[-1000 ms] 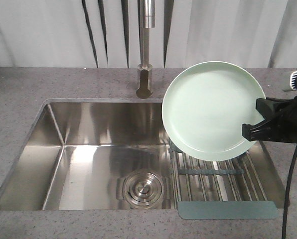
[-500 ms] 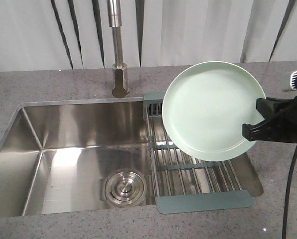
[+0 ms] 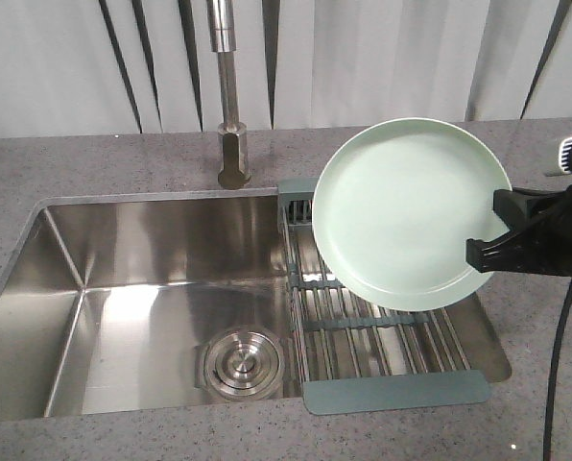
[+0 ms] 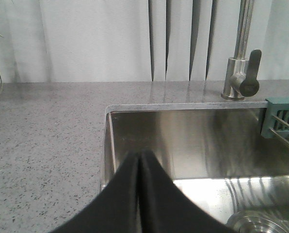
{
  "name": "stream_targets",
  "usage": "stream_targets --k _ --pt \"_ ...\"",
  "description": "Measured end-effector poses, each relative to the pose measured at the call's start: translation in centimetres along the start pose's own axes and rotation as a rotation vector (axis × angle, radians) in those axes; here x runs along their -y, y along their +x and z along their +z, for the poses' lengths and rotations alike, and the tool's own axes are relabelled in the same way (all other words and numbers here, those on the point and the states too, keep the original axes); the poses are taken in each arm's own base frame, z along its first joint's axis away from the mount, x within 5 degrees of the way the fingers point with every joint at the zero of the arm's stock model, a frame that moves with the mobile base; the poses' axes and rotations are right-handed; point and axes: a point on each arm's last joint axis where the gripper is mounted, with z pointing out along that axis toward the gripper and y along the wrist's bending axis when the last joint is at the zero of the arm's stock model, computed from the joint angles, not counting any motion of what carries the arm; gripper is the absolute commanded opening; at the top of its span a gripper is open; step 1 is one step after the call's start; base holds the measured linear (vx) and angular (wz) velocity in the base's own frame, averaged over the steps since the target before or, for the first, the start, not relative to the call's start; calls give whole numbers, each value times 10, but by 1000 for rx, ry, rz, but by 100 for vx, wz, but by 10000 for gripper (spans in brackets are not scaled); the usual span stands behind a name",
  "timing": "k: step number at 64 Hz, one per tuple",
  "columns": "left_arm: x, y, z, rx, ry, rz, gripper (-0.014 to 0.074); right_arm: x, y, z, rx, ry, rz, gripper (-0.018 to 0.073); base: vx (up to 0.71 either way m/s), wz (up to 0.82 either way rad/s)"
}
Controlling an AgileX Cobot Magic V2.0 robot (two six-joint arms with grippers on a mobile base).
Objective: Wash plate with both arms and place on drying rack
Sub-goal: 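Drive up to the sink, holding the plate above the drying rack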
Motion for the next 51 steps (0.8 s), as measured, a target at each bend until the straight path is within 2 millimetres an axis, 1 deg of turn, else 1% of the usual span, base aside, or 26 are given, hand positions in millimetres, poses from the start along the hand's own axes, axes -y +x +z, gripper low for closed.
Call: stream_targets --k 51 --pt "0 0 0 0 0 0 -6 0 0 0 0 0 0 -10 1 0"
